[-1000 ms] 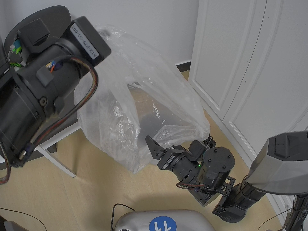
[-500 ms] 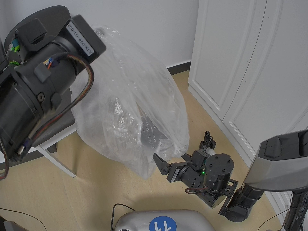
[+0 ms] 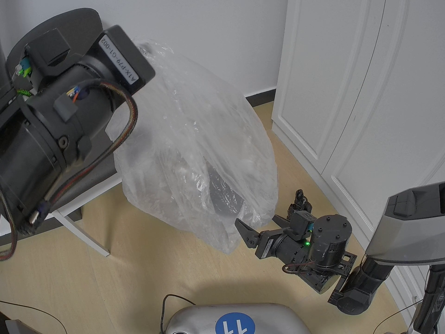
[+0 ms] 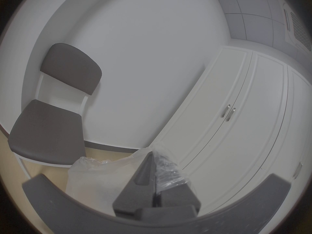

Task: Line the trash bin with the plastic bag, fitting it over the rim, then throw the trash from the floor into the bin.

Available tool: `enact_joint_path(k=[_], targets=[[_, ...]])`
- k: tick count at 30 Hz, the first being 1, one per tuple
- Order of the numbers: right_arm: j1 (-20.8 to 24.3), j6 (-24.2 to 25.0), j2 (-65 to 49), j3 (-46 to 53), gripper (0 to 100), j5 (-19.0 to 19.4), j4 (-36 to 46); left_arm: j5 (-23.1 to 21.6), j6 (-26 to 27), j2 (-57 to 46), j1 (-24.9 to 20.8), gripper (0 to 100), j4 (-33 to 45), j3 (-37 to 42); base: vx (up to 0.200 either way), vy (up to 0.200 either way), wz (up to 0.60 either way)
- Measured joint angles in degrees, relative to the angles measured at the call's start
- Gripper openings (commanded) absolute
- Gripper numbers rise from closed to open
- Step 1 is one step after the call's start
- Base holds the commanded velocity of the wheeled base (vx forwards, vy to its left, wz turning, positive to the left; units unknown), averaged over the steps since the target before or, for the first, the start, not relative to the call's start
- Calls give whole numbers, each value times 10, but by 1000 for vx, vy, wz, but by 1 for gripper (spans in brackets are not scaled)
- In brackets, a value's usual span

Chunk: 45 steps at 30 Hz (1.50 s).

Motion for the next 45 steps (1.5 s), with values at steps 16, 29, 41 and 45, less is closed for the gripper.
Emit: enact_joint_path(k=[16,29,41,45], targets=[[62,58,12,-15,100,-11,0,0,0,1,-4,0,0,1,0,0,0],[120,113,75,-97,100,-105,0,0,-1,1,-4,0,-1,-1,0,0,0],[149,119,102,-146,100,-156,0,0,-1,1,-5,0,-2,-1,0,0,0],[145,117,107,-154,100,-160,0,0,-1,1,-5,0,-2,-1,0,0,0]])
